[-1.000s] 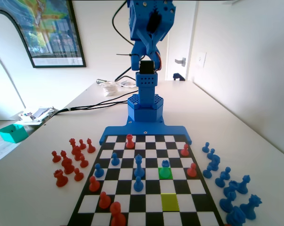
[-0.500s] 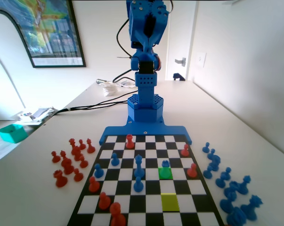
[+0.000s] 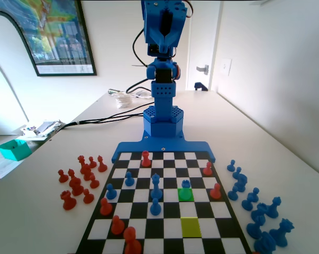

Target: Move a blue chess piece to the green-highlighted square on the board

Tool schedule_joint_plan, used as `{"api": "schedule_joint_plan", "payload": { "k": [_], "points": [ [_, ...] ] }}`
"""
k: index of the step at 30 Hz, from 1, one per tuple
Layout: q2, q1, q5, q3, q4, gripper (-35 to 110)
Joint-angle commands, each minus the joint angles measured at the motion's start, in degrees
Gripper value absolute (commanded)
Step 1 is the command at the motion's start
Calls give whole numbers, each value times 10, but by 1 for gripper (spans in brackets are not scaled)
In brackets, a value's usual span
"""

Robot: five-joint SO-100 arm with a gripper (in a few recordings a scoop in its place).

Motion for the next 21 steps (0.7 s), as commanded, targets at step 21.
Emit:
{"api": "schedule_joint_plan", "payload": {
  "k": [21],
  "points": [
    [2,3,-7,3,-11,1]
  ]
}}
